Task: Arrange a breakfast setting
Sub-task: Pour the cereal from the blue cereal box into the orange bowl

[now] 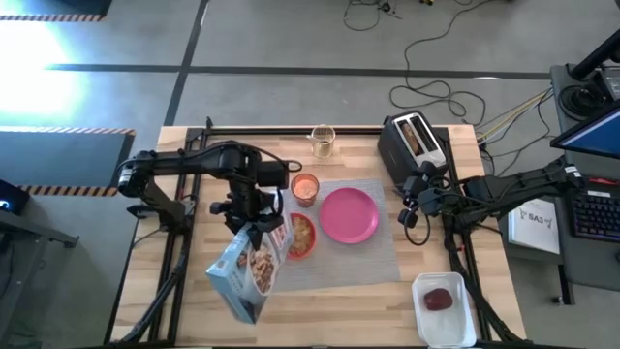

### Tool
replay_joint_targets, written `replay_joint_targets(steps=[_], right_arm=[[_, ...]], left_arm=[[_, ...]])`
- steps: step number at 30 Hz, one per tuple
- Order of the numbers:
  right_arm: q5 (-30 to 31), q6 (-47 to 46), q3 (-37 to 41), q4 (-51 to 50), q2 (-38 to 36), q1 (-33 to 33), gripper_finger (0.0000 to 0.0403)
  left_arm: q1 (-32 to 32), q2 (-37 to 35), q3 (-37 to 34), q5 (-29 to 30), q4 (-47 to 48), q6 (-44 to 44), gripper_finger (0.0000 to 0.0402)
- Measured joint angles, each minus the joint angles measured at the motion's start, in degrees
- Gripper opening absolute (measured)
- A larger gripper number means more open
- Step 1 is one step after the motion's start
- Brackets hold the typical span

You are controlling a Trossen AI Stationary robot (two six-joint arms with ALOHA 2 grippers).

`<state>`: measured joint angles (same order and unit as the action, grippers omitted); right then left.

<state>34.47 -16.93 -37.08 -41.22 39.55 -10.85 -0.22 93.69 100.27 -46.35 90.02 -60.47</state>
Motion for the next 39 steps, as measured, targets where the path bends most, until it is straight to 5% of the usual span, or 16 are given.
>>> replay_joint_targets(steps=[16, 27, 39], right_arm=[[0.0, 0.0, 0.0, 0.0, 0.0, 0.0, 0.0068], [0.0, 0.0, 0.0, 0.0, 0.0, 0.0, 0.0068], [0.0, 0.0, 0.0, 0.0, 0.0, 0.0, 0.0068]], left_arm=[[-11.3, 0.0, 0.1, 10.7, -0.4, -2.0, 0.016], [-15.1, -0.1, 3.1, 11.6, 0.0, -5.3, 0.016], [-19.4, -0.1, 8.6, 22.3, -0.1, -9.1, 0.016]])
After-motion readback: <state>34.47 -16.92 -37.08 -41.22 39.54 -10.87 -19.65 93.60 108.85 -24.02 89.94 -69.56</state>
